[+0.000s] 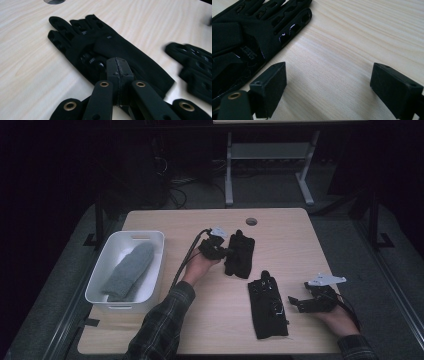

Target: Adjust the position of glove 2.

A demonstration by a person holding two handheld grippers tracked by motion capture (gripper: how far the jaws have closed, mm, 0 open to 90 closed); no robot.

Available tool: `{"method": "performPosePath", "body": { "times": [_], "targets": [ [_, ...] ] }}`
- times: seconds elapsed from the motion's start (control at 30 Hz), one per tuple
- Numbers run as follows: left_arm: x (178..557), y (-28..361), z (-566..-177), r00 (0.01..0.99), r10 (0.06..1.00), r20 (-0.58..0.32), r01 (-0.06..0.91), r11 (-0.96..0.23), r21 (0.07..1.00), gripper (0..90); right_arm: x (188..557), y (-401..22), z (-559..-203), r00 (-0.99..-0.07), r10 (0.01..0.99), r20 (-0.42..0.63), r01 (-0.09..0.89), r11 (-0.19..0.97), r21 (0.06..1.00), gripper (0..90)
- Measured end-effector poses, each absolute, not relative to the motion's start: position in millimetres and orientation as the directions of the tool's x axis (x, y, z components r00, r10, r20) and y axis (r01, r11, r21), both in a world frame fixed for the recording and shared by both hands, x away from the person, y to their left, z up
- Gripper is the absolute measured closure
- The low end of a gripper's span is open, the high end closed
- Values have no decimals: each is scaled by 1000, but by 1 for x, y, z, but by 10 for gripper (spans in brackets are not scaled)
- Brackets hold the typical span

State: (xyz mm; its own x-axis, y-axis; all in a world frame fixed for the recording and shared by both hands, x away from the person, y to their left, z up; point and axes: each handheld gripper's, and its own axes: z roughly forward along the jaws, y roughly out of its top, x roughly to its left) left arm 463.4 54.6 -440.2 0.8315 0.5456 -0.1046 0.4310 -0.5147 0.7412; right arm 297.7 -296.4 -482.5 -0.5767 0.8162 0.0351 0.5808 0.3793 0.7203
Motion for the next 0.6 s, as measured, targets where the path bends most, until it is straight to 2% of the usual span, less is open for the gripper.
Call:
{"method": "performPosePath", "body": {
  "times": [0.27,0.37,0.6],
  "targets": [
    [480,39,-461,831,551,-76,449,-582,678,894,298,-296,-483,-576,816,37,582,378,720,136],
    [482,41,-466,827,556,-88,458,-574,679,895,298,-296,-483,-577,816,37,581,378,721,136],
    [469,48,-466,829,551,-98,461,-575,676,896,298,-296,-483,-576,817,36,582,379,720,136]
  ]
}}
